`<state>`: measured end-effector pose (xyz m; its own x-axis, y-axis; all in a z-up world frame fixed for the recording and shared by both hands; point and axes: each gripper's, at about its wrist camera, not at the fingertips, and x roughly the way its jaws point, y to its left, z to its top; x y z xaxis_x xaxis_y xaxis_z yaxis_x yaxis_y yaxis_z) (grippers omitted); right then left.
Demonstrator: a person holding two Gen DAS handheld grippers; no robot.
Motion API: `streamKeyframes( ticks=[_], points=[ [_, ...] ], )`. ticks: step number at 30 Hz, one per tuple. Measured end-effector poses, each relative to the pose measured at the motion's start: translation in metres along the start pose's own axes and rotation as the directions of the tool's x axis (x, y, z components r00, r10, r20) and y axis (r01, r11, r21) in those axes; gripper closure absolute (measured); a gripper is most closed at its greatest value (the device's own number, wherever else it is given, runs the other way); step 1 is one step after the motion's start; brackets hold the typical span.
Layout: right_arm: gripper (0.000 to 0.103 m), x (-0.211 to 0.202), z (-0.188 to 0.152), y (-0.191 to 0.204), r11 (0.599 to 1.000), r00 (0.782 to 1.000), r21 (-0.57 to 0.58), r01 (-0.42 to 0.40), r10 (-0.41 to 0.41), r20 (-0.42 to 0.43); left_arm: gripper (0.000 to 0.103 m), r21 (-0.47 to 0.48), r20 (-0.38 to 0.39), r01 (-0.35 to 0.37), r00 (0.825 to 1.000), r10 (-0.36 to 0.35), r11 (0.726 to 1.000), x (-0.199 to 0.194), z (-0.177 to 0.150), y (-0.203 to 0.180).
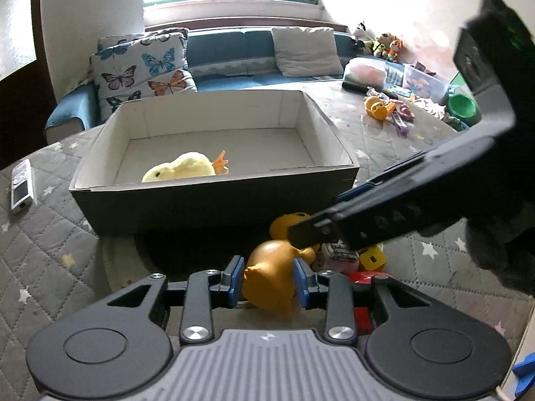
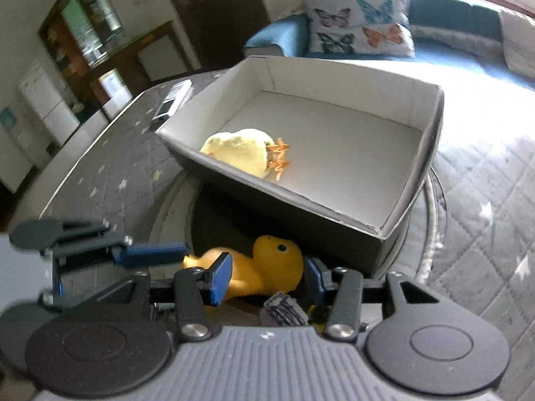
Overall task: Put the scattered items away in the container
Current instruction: 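Close the right gripper on the yellow rubber duck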
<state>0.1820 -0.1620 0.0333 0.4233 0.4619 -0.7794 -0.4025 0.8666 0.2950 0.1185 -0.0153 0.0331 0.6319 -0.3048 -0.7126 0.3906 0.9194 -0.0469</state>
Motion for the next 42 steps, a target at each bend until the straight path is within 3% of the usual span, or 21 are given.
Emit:
streamKeyframes(
  ticks=[8, 24, 32, 37, 42],
  points=[
    [0.054, 0.011, 0.009, -0.01, 0.988, 1.0, 0.156, -0.016, 0.017, 0.001, 0.066, -0.03, 0.013, 0.028, 1.0, -0.027, 0.999, -0.001, 0.001, 0.008],
    [0.051, 0.034, 0.01, -0.014, 0.97, 0.999, 0.244, 0.018, -0.008, -0.044, 0.054, 0.016, -0.018, 0.054, 0.998, -0.053, 0.998, 0.013, 0.002, 0.009],
    [0.05, 0.035, 0.009, -0.016, 0.96, 0.999, 0.28, 0.012, 0.003, -0.053, 0.054, -0.025, -0.015, 0.072, 0.997, -0.072, 0.997, 0.017, -0.001, 0.011],
    [0.051, 0.041, 0.008, -0.011, 0.958, 0.998, 0.287, 0.003, 0.016, -0.062, 0.056, -0.054, -0.107, 0.075, 0.991, -0.081, 0.996, 0.036, -0.009, 0.01],
    [0.055, 0.043, 0.006, -0.011, 0.955, 0.998, 0.295, -0.004, 0.022, -0.055, 0.057, -0.11, -0.08, 0.086, 0.992, -0.095, 0.99, 0.032, -0.011, 0.014]
  ],
)
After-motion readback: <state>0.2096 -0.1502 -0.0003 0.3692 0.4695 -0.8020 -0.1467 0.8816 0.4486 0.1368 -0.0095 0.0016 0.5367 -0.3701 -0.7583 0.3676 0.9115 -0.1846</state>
